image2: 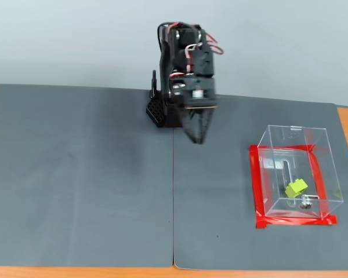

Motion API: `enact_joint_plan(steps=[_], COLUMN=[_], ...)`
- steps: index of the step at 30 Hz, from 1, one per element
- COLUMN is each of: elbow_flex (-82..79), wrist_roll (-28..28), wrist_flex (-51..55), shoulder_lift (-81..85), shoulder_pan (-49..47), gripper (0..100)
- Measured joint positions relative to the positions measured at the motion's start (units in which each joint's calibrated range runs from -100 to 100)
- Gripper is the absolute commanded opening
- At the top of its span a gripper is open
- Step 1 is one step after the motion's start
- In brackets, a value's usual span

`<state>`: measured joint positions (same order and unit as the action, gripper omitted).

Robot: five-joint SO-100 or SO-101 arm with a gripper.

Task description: Pick the green lego block and place it into the transparent box

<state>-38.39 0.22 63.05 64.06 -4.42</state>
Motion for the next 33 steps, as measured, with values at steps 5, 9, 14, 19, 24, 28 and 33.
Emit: enact_joint_plan(steps=[5, 9, 14, 19, 24, 28, 33], elbow_flex=[-9.16, -16.17, -25.86, -34.22, -41.85, -47.24, -53.97], wrist_roll=[0.39, 0.39, 0.39, 0.49, 0.49, 0.49, 0.68], wrist_flex=[0.00, 0.00, 0.00, 0.00, 0.00, 0.00, 0.00], shoulder_lift=[8.50, 15.72, 23.96, 31.44, 34.92, 35.09, 35.09], shoulder_pan=[2.21, 2.43, 2.43, 3.10, 5.82, 8.47, 8.03], gripper=[2, 2, 2, 2, 2, 2, 2])
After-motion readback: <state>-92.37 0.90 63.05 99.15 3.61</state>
